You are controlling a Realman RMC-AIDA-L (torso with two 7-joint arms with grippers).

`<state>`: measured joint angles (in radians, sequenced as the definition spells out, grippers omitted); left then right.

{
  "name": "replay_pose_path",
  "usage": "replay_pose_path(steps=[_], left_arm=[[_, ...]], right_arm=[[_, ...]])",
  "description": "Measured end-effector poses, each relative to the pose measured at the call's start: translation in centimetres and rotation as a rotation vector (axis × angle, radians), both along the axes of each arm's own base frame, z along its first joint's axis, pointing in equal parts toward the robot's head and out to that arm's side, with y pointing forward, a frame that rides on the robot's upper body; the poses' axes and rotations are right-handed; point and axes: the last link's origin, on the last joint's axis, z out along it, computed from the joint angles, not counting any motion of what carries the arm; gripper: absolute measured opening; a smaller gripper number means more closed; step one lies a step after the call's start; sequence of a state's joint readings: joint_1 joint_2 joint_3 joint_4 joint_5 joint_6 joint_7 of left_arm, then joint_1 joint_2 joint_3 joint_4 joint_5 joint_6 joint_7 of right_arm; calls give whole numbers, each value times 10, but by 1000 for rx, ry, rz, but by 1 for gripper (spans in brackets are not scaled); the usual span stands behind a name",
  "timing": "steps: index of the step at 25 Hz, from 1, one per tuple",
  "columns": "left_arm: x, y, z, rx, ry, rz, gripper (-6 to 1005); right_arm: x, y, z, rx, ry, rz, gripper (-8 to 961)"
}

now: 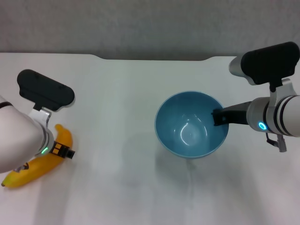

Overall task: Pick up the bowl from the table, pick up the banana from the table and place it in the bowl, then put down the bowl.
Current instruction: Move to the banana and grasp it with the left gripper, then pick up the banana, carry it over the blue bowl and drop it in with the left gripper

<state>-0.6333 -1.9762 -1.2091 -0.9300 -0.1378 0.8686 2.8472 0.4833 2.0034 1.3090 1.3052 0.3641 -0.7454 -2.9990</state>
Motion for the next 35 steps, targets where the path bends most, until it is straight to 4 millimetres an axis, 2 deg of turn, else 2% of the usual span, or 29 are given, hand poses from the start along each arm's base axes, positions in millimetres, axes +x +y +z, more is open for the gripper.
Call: replay_pose_path(steps=[12, 18, 24, 28, 33, 35], left_arm=[[4, -3, -11, -11, -20, -3, 845], [5, -2, -11, -3, -32, -5, 636], [3, -1, -7, 19, -51, 4, 535], [18, 2, 0, 52, -93, -37, 535], [46, 2, 23, 149, -137, -164, 534], [54, 2, 27, 174, -145, -208, 534]], right_arm=[[-2, -1, 1, 8, -12, 15, 35], [-1, -2, 1, 8, -11, 14, 35], [-2, -3, 0, 4, -13, 20, 36], [-1, -3, 1, 5, -13, 15, 36], [1, 0, 1, 15, -5, 15, 36], [1, 2, 0, 14, -7, 17, 36]])
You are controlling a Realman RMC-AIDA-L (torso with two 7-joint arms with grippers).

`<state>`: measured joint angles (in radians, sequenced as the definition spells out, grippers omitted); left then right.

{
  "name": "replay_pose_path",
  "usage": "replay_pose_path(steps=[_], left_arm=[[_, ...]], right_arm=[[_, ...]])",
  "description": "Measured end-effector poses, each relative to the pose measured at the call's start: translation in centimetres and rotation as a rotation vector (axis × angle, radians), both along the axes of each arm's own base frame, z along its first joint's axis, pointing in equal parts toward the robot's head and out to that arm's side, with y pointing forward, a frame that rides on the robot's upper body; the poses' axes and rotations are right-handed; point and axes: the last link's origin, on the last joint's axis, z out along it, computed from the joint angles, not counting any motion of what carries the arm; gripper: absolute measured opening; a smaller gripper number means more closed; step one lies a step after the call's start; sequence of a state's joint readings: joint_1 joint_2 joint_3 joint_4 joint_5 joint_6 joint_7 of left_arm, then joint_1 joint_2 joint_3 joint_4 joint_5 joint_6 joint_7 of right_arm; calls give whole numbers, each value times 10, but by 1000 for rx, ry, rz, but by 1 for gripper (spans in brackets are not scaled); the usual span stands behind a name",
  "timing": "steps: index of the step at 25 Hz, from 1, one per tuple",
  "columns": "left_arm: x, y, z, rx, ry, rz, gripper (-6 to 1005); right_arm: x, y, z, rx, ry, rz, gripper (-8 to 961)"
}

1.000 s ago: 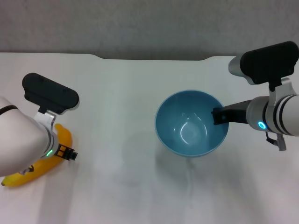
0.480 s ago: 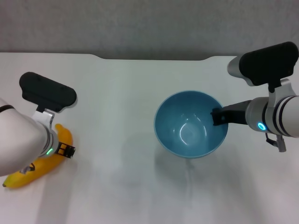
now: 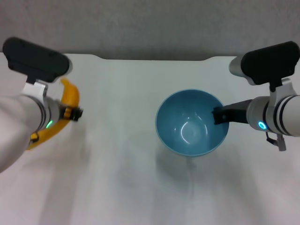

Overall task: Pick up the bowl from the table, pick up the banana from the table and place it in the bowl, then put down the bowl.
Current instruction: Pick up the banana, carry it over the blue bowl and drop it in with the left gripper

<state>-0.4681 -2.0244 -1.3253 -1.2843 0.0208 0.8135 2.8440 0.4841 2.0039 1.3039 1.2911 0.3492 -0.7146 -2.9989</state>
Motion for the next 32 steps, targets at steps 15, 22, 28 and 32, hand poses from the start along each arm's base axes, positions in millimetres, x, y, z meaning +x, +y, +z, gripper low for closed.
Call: replay_pose_path(steps=[15, 22, 28, 32], left_arm=[[91, -20, -4, 40, -358, -360, 536], [119, -39, -3, 62, -523, -487, 547], [122, -45, -13, 48, -615, -496, 556], [123, -46, -15, 44, -639, -492, 562]], right_arm=[[4, 13, -24, -17, 49, 4, 36], [10, 17, -30, 6, 73, 21, 37], [-2, 15, -40, -3, 107, 65, 37], [-8, 13, -45, -14, 113, 96, 37]])
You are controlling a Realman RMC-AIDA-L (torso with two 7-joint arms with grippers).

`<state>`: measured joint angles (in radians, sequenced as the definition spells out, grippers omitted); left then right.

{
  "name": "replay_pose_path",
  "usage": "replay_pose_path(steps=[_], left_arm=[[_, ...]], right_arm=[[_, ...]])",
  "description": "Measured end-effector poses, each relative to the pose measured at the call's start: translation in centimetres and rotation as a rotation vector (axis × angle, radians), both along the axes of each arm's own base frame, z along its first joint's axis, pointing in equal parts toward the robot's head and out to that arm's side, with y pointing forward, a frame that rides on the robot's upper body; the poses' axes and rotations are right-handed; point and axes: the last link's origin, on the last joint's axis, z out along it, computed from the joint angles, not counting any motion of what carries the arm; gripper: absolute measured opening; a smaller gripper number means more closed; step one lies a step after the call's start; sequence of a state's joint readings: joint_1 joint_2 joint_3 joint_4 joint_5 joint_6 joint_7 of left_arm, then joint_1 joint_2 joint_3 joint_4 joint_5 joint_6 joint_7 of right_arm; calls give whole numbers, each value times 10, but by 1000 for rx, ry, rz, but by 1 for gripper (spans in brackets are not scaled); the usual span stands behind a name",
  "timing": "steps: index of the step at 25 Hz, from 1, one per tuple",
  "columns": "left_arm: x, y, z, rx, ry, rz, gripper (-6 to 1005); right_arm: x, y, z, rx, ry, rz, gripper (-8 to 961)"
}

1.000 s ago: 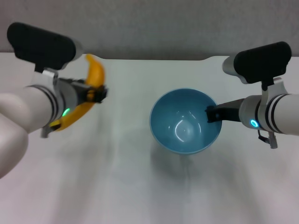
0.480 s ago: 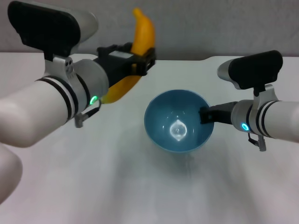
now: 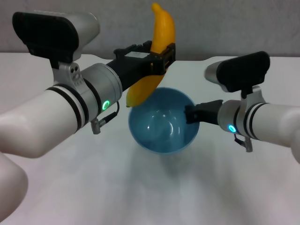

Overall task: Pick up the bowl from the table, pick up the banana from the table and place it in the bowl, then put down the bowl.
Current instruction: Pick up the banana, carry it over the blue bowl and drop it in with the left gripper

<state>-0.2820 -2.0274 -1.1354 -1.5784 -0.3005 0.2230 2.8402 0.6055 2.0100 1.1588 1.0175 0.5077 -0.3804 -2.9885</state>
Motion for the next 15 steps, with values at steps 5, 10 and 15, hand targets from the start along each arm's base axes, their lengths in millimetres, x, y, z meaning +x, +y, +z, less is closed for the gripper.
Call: replay_pose_path(steps=[5, 10, 15], left_arm=[[-2, 2, -3, -17, -26, 17, 569], [-6, 3, -6, -24, -21, 29, 577], [-9, 2, -10, -34, -15, 36, 584]], right_arm=[[-2, 0, -1, -2, 0, 9, 37], [-6, 0, 0, 0, 6, 19, 37], [-12, 1, 2, 5, 18, 30, 37]])
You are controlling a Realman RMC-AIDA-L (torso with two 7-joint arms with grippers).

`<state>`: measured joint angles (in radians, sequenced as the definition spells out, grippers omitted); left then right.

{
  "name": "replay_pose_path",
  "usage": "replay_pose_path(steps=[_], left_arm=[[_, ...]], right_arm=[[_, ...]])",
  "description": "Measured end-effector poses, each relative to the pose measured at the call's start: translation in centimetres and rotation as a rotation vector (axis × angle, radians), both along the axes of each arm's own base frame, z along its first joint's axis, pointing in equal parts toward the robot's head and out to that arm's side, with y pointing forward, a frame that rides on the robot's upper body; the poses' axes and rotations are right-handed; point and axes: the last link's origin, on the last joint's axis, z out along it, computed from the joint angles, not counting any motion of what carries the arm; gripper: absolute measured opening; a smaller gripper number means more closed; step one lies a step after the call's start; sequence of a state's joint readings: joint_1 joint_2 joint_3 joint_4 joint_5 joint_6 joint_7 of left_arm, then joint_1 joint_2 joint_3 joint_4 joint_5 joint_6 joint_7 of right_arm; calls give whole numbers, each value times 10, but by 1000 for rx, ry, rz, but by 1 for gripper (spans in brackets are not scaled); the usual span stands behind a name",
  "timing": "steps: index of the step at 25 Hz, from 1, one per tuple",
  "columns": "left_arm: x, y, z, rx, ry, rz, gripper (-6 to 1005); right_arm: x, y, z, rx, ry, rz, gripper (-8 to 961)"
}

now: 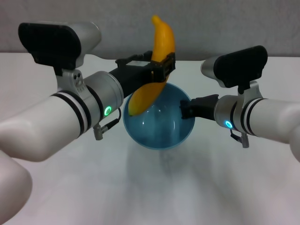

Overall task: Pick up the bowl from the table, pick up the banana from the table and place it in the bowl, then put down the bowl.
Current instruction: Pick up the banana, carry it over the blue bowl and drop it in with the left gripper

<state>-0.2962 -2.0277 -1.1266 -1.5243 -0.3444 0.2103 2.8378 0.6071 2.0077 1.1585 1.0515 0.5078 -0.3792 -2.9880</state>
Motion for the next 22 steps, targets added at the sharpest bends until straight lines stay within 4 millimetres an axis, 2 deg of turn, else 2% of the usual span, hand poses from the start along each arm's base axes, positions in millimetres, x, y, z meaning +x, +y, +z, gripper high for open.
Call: replay_pose_path(steps=[9, 22], left_arm=[[-7, 0, -8, -20, 15, 17, 598], [-14, 3, -17, -52, 27, 42, 617]], right_arm=[[-6, -1, 2, 3, 10, 14, 38], [-4, -1, 3, -1, 5, 5, 38]])
